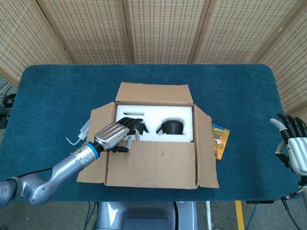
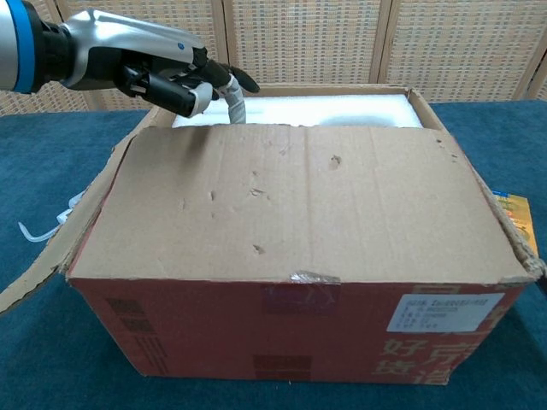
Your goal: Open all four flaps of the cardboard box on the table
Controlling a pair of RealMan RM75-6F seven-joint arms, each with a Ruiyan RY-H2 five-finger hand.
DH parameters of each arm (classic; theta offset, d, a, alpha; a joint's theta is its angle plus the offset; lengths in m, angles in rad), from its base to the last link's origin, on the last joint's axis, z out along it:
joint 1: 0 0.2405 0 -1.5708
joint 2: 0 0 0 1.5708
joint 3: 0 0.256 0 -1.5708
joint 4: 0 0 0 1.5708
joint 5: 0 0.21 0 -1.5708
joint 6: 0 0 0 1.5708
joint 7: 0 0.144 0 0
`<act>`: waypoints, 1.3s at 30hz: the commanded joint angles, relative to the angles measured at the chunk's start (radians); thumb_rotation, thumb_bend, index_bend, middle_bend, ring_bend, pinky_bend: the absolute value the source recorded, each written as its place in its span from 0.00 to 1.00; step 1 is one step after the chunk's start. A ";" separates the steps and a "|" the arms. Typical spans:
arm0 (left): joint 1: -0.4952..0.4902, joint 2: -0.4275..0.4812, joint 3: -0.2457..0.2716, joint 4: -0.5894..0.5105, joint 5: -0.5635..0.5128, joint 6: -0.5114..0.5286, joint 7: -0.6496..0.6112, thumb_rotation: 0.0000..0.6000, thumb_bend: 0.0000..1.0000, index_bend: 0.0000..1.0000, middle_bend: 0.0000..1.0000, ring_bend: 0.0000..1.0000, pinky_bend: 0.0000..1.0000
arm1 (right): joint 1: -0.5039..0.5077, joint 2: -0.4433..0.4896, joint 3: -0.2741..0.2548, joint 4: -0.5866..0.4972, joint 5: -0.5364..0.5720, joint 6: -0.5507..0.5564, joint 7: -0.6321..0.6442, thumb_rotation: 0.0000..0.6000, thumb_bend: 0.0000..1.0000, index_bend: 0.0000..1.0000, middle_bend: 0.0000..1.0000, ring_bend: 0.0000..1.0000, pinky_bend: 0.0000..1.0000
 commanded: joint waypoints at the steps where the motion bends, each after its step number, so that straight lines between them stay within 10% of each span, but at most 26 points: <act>1: 0.039 0.054 -0.040 -0.037 0.045 -0.048 -0.121 0.53 0.84 0.41 0.00 0.00 0.00 | 0.000 0.002 0.000 -0.004 -0.001 -0.001 -0.002 1.00 0.98 0.14 0.07 0.00 0.00; 22: 0.233 0.264 -0.224 -0.123 0.616 -0.217 -1.009 0.42 0.83 0.40 0.00 0.00 0.00 | 0.006 0.021 0.010 -0.072 0.000 0.004 -0.078 1.00 0.98 0.14 0.07 0.00 0.00; 31: 0.198 0.340 -0.079 -0.084 0.993 -0.014 -1.448 0.40 0.82 0.40 0.00 0.00 0.00 | 0.008 0.030 0.013 -0.097 0.001 0.007 -0.103 1.00 0.98 0.14 0.07 0.00 0.00; 39: 0.049 0.383 0.160 0.094 1.380 0.322 -1.842 0.40 0.82 0.40 0.00 0.00 0.00 | 0.006 0.035 0.014 -0.116 0.003 0.010 -0.121 1.00 0.98 0.14 0.07 0.00 0.00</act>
